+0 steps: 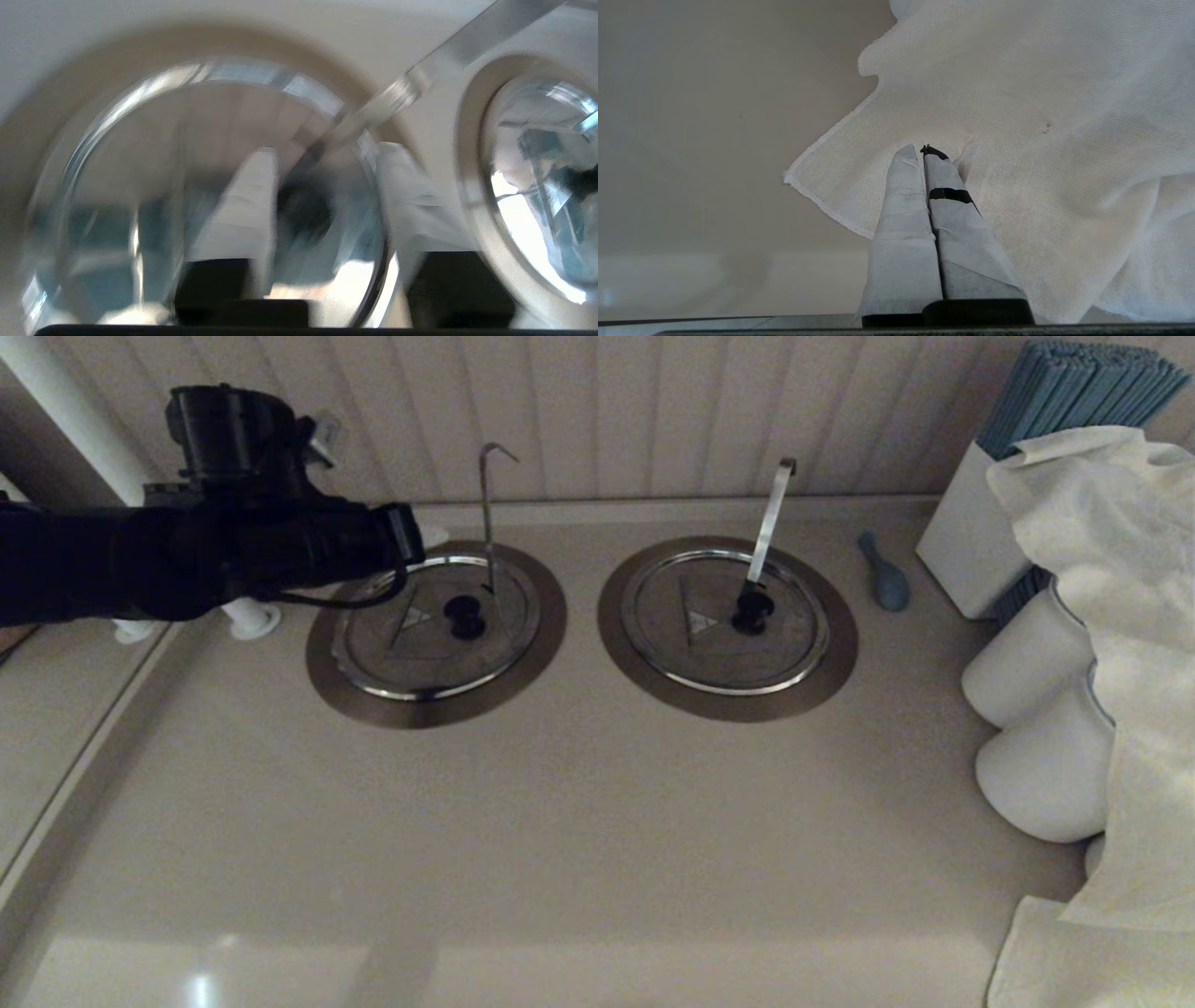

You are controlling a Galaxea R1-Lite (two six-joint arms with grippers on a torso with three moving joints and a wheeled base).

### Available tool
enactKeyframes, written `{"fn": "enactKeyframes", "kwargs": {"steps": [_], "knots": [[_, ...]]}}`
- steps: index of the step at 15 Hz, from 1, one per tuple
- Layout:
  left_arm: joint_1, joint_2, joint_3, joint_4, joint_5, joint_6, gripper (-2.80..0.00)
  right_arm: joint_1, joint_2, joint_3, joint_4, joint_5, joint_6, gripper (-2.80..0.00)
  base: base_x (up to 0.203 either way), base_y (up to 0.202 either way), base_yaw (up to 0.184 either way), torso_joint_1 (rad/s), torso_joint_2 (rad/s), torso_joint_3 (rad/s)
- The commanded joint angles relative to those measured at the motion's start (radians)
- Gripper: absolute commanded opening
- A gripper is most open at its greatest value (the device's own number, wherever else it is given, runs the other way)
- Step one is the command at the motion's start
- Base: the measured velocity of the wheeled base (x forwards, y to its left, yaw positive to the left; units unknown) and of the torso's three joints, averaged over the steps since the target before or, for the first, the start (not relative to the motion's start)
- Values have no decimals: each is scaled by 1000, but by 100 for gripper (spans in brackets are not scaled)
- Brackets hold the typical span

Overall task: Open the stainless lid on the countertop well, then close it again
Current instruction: Open the lid

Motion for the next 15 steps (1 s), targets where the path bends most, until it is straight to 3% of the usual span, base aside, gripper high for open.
{"fn": "enactKeyframes", "kwargs": {"steps": [1,3,5,7,8,12,15], "knots": [[7,-72,124,-27,1,-6,0,0,0,0,0,1,0,-280,0,0,0,0,0,0],[20,-94,284,-188,7,-11,0,0,1,0,0,1,0,-280,0,0,0,0,0,0],[28,-102,444,-466,19,-10,0,2,0,0,0,1,0,-280,0,0,0,0,0,0],[28,-91,520,-701,25,-11,0,1,0,0,0,1,1,-280,0,0,0,0,0,0],[17,-78,538,-752,25,-11,0,0,0,0,0,1,0,-280,0,0,0,0,0,0],[-46,-8,538,-768,30,-8,0,1,0,0,0,1,0,-280,0,0,0,0,0,0],[-51,7,546,-772,28,57,0,0,0,0,0,1,0,-280,0,0,0,0,0,0]]}}
